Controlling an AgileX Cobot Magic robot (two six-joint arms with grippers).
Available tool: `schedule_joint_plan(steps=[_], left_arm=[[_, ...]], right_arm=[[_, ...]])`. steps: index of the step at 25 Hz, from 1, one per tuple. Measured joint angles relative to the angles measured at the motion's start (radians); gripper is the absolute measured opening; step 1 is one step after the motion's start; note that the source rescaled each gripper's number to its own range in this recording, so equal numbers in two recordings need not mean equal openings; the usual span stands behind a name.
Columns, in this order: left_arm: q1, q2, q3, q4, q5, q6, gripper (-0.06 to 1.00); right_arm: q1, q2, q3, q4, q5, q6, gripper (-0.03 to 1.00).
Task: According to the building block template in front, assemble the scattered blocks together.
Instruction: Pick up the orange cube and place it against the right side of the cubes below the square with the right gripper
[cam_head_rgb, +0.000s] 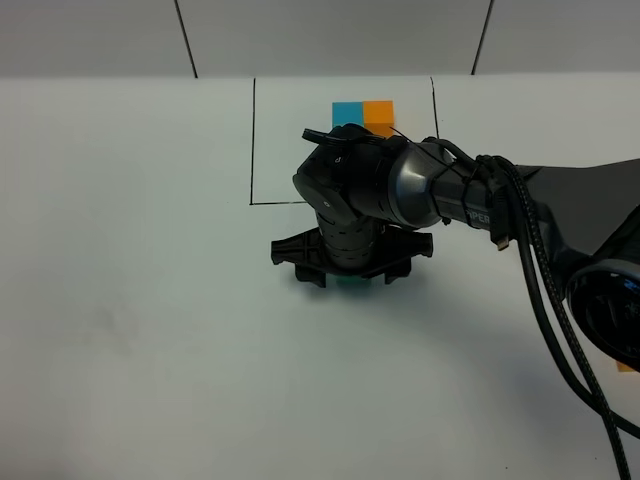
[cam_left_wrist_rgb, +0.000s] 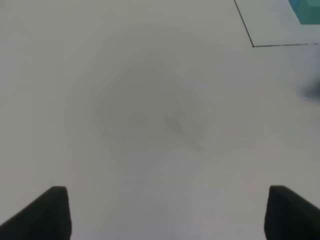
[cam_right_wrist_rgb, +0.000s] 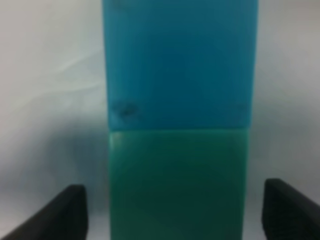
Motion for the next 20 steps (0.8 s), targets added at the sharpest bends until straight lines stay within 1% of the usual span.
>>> schedule_joint_plan(steps=[1, 3, 4, 5, 7, 10, 15, 18, 20], left_arm=[[0.0, 0.0, 0.0, 0.0, 0.0, 0.0, 0.68], [0.0, 0.0, 0.0, 0.0, 0.0, 0.0, 0.68], [0.0, 0.0, 0.0, 0.0, 0.0, 0.0, 0.68], [0.0, 0.0, 0.0, 0.0, 0.0, 0.0, 0.68], [0.0, 0.0, 0.0, 0.0, 0.0, 0.0, 0.68], [0.0, 0.0, 0.0, 0.0, 0.0, 0.0, 0.68], [0.0, 0.0, 0.0, 0.0, 0.0, 0.0, 0.68], [0.0, 0.0, 0.0, 0.0, 0.0, 0.0, 0.68], [0.0, 0.0, 0.0, 0.0, 0.0, 0.0, 0.68]], right_arm=[[0.0, -0.004, 0.0, 0.0, 0.0, -0.01, 0.69], [0.0, -0.022, 0.0, -0.001, 0.001, -0.025, 0.87], [0.0, -0.035, 0.0, -0.005, 0.004, -0.03, 0.92], [-0.001, -0.051, 0.0, -0.01, 0.008, -0.038, 0.96], [-0.009, -0.089, 0.0, -0.014, 0.033, -0.068, 0.99], [-0.031, -0.137, 0.0, -0.005, 0.096, -0.142, 1.0], [-0.118, -0.199, 0.006, 0.061, 0.203, -0.296, 1.0], [-0.173, -0.255, 0.067, 0.085, 0.203, -0.361, 1.0], [-0.205, -0.307, 0.145, 0.091, 0.175, -0.381, 1.0]])
